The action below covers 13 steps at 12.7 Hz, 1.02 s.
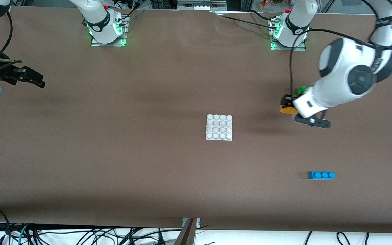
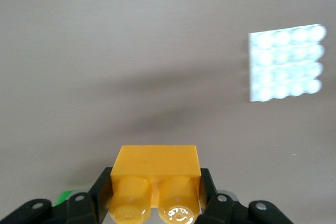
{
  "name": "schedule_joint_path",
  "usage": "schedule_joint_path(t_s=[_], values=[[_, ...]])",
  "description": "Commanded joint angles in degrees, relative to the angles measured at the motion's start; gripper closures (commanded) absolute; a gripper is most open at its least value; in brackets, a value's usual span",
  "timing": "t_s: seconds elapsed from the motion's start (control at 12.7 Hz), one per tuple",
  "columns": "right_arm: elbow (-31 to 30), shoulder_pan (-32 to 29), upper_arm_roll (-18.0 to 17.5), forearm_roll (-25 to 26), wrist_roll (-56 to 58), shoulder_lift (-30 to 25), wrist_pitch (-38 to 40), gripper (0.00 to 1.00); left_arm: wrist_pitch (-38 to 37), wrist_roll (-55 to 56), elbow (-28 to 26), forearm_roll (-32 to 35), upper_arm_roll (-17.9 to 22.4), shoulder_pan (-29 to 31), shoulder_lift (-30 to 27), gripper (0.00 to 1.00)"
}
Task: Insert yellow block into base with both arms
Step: 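Lower the yellow block onto the base plate studs with the left gripper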
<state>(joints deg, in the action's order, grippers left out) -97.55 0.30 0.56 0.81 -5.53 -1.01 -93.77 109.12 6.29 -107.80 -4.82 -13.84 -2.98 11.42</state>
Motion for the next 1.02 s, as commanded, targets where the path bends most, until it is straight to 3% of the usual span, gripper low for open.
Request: schedule_joint_path(t_s=[0.0,0.24,0.63,0.94], values=[[0.5,-0.2,0.1,-0.2,1.0,0.3,0.0,0.0,1.4,11.6,5.0,-0.8,-0.5,-7.3,5.2,1.0],[0.6,-0.2,0.1,-0.2,1.0,0.3,0.0,0.0,5.6,18.4,9.0,-0.9,-0.5,-12.7,11.8,1.0],[0.5,-0.2,0.7,-0.2,1.0,0.3,0.2,0.0,7.9,22.5,21.5,-0.6,0.5,-18.0,24.9,1.0],[0.5,-0.2,0.7,-0.2,1.0,0.3,0.2,0.0,10.8,25.3,21.6,-0.5,0.8,-20.2,28.2,1.0]])
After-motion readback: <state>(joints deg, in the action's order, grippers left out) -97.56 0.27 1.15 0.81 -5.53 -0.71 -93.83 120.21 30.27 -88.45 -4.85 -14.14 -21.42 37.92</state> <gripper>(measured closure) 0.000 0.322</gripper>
